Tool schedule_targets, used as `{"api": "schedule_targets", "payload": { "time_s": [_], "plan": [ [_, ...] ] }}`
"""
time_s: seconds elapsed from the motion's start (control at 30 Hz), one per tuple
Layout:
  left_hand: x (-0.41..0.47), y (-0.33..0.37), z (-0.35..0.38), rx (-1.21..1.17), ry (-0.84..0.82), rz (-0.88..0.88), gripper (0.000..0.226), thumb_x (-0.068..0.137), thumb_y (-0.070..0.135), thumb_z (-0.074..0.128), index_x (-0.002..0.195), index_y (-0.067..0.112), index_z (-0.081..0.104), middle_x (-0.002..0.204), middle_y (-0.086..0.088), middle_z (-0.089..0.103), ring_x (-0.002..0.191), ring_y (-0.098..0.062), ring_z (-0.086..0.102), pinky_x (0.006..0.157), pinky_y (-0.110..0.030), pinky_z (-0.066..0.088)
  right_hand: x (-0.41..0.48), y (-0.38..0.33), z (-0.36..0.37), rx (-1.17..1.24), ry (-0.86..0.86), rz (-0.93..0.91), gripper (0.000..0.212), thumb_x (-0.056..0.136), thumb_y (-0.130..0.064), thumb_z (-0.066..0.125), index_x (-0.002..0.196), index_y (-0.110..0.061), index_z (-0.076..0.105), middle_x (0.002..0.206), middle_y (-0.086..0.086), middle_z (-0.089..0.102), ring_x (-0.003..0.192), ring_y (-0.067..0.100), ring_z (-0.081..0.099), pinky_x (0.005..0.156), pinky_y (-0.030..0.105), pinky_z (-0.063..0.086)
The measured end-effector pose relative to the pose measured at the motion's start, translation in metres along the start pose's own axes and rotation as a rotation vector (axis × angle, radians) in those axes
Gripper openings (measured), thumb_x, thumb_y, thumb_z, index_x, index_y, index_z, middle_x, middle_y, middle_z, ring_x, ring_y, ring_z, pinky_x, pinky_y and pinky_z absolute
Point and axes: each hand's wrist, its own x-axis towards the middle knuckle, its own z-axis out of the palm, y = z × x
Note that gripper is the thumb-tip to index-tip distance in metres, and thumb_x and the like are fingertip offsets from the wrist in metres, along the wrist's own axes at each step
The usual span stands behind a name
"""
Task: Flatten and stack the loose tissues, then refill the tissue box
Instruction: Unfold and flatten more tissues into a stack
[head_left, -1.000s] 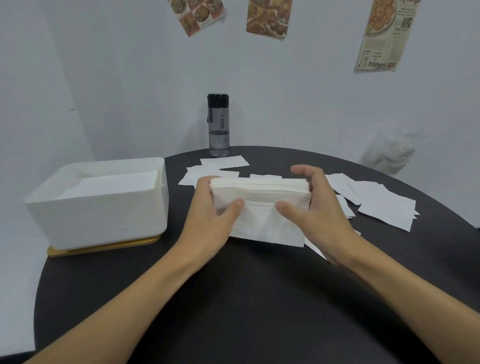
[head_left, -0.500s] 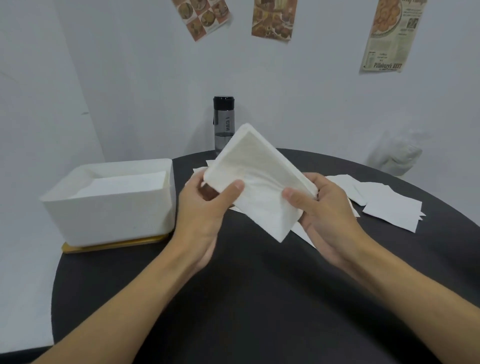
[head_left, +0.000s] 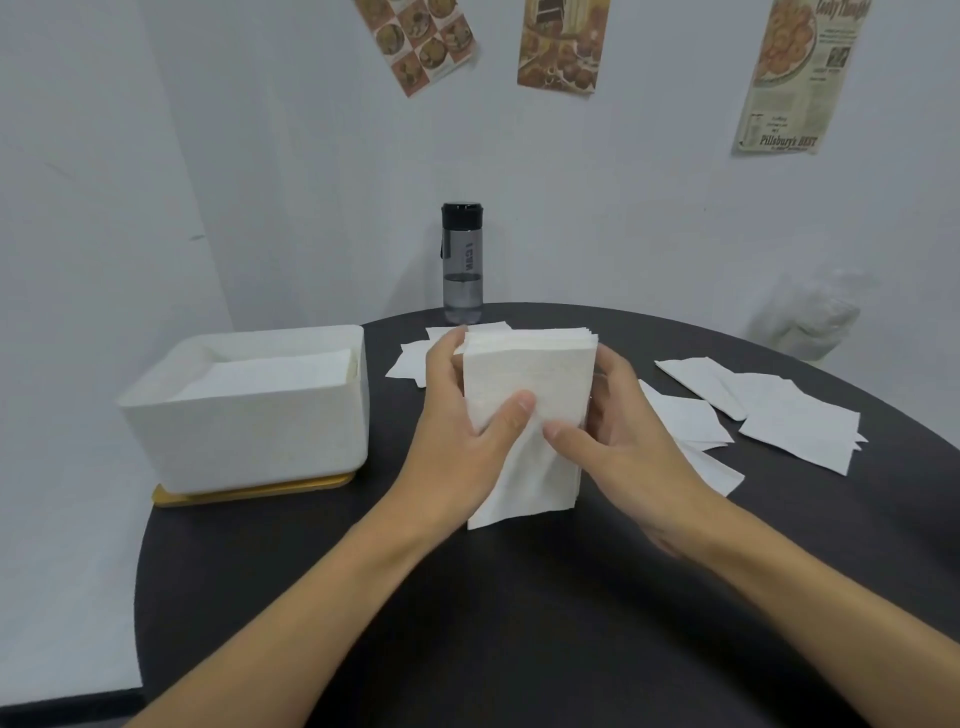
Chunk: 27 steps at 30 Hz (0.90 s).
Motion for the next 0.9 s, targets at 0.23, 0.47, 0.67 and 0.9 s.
{"api": "schedule_targets", "payload": {
  "time_s": [0.23, 0.47, 0.67, 0.9],
  "plan": [
    [-0.006, 0.003, 0.009, 0.02, 0.088, 0.097, 0.082, 0.095, 0.004, 0.064, 0.155, 0.024, 0.011, 0.104, 0.062, 0.035, 0.107, 0.03, 0.044, 0.083, 0.003, 0.038, -0.002, -0.007, 0.009, -0.155, 0.05, -0.052, 0.072, 0.102, -0.007, 0.047, 0.156, -0.031, 0.007, 0.143, -0.024, 0.042, 0.124, -0.016, 0.045, 0.102, 0.013, 0.039],
    [-0.008, -0.003, 0.011, -0.018, 0.08, 0.048, 0.081, 0.099, 0.016, 0.06, 0.154, 0.036, 0.004, 0.119, 0.027, 0.047, 0.107, 0.017, 0.054, 0.084, -0.004, 0.046, -0.003, -0.006, 0.008, -0.072, 0.041, -0.03, 0.073, 0.098, -0.003, 0.052, 0.154, -0.029, 0.013, 0.137, -0.024, 0.047, 0.119, -0.014, 0.051, 0.096, 0.012, 0.046],
    [-0.011, -0.007, 0.014, -0.01, 0.041, 0.032, 0.071, 0.102, 0.022, 0.054, 0.152, 0.036, 0.005, 0.121, 0.027, 0.046, 0.108, 0.017, 0.053, 0.084, -0.004, 0.045, -0.004, -0.005, 0.013, -0.141, 0.076, -0.06, 0.061, 0.101, -0.001, 0.041, 0.152, -0.025, 0.02, 0.124, -0.032, 0.05, 0.114, -0.016, 0.049, 0.091, 0.004, 0.041],
    [-0.007, 0.003, 0.004, 0.024, 0.067, -0.015, 0.024, 0.1, 0.032, 0.057, 0.121, 0.031, 0.045, 0.111, 0.021, 0.058, 0.102, 0.011, 0.059, 0.077, -0.007, 0.049, 0.0, -0.023, 0.015, -0.089, 0.175, -0.141, 0.06, 0.097, 0.007, 0.044, 0.145, -0.025, 0.03, 0.119, -0.031, 0.052, 0.111, -0.013, 0.052, 0.088, 0.009, 0.047]
  ]
}}
